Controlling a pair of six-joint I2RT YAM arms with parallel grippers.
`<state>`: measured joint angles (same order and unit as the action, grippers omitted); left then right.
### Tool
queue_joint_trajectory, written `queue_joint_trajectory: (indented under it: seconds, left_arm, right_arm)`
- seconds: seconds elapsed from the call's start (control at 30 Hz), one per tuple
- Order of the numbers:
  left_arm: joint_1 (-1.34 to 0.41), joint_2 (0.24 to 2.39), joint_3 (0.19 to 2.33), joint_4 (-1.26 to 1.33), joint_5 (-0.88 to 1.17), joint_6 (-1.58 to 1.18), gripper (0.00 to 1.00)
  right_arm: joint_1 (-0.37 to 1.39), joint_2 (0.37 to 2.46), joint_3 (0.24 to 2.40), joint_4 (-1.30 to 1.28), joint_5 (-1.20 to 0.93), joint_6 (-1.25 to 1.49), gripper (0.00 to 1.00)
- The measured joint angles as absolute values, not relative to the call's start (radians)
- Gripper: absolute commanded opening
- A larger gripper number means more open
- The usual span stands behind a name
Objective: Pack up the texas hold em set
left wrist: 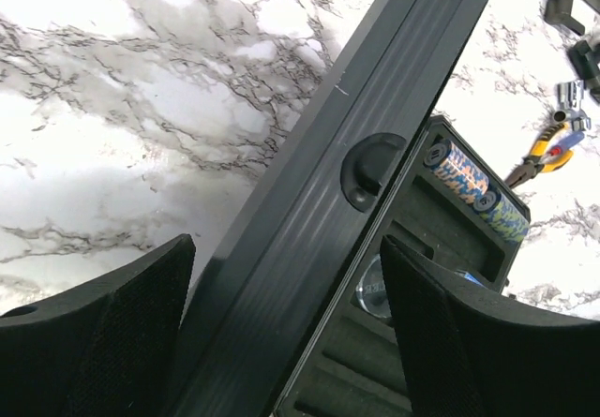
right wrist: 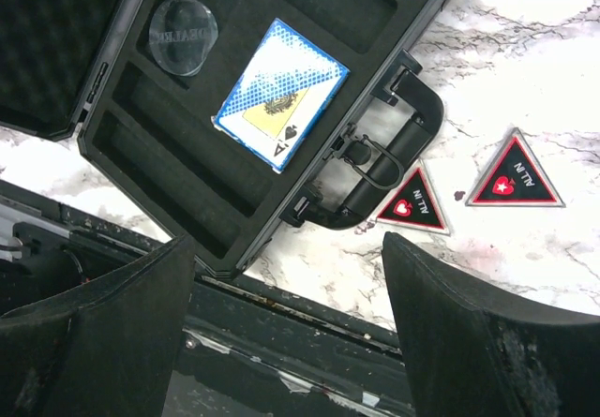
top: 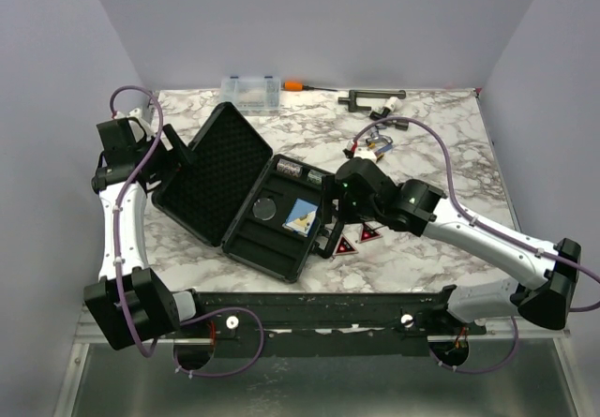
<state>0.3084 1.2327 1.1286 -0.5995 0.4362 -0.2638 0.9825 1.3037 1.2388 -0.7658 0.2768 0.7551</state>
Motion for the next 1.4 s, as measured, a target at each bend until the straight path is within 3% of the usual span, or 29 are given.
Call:
queue_joint_trajectory:
  seconds: [0.2,0.4,0.67,1.0,1.1,1.27,1.4]
  left_arm:
    - [0.305,1.243,1.111,-0.571,0.484,-0.256,0.52]
    - [0.229,1.163,1.06,-0.571,0.478,-0.207,0.32]
    - [0.083,1.075,1.017,-0.632,0.408,-0.169,0.12]
    - [0.064,1.073,1.074,-0.691,0.336,-0.137,0.08]
    - [0.063,1.073,1.094,-0.707,0.314,-0.12,0.08]
    - [0.064,1.074,1.152,-0.75,0.291,-0.1,0.08]
    - [0.063,1.074,1.172,-0.749,0.289,-0.091,0.08]
  right_arm:
    - [0.982,1.269,1.206,-0.77,0.281,0.762,0.81]
    - [0.982,1.256,1.129,-0.758,0.279,0.771,0.72]
    - [0.982,1.317,1.071,-0.692,0.245,0.768,0.67]
    - [0.982,1.442,1.178,-0.683,0.309,0.767,0.65]
    - [0.982,1.448,1.187,-0.682,0.334,0.762,0.49]
    - [0.982,1.539,1.248,-0.67,0.339,0.732,0.01]
    - [0.982,1.647,1.32,-0.667,0.347,0.709,0.0]
